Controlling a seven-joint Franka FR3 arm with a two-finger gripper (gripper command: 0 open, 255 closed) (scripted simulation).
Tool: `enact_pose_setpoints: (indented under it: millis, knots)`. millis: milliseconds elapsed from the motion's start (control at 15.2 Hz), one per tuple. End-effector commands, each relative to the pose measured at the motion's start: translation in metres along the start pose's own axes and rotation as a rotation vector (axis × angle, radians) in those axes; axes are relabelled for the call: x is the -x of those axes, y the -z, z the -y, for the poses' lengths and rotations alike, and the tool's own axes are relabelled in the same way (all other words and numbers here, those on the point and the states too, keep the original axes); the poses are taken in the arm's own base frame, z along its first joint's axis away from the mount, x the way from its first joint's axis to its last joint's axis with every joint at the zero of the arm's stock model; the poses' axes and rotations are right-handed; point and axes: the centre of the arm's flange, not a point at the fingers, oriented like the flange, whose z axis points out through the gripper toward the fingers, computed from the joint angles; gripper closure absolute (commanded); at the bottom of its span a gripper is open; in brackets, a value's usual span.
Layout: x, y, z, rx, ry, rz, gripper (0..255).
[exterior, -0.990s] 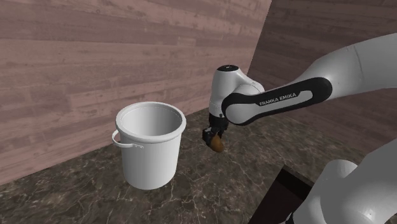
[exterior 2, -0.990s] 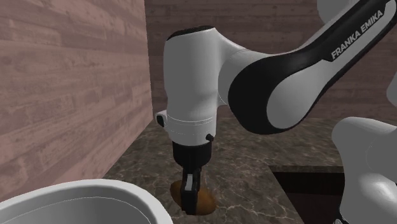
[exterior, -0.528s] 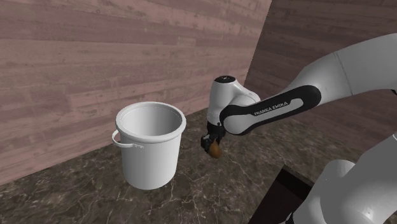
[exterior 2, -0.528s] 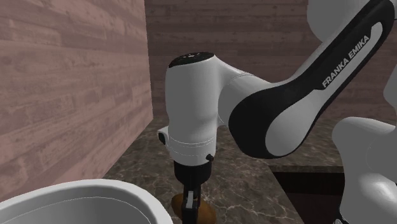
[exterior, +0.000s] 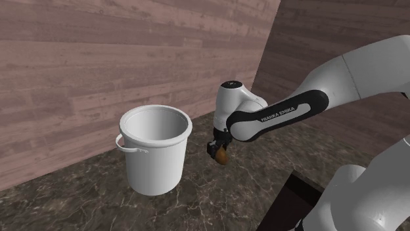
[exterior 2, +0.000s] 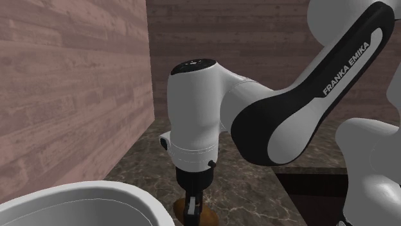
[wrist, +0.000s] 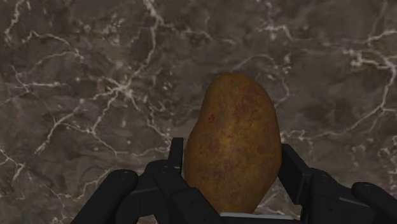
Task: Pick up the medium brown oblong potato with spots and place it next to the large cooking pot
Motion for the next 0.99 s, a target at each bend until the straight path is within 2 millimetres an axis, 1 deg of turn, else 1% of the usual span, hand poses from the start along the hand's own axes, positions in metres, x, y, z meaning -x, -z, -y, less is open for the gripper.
enact_pose_setpoints:
  millis: [0, 330, 528, 594, 924]
  knots:
    - [0.000, 0.000, 0.000, 0.000, 0.000, 0.000, 0]
    - [0.000, 0.000, 0.000, 0.000, 0.000, 0.000, 0]
    - [0.000, 0.040, 0.000, 0.000, 0.000, 0.000, 0]
    - [0.000, 0.050, 0.000, 0.000, 0.000, 0.000, 0]
    - [0.000, 0.050, 0.000, 0.000, 0.000, 0.000, 0]
